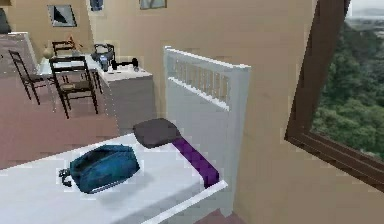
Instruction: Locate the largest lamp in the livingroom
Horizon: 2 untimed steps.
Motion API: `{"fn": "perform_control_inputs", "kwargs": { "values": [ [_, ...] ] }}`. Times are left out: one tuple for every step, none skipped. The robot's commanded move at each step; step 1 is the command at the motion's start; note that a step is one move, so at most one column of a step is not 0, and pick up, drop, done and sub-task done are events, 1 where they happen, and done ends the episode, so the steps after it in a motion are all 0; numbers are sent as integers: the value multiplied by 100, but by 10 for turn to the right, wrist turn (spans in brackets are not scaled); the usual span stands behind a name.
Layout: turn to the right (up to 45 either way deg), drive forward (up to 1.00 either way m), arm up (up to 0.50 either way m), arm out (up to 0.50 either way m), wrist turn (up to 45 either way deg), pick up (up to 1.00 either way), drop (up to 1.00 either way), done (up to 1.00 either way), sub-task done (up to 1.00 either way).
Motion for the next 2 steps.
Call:
{"fn": "perform_control_inputs", "kwargs": {
  "values": [
    [-420, 0, 0, 0, 0, 0, 0, 0, 0],
    [0, 30, 0, 0, 0, 0, 0, 0, 0]
  ]
}}
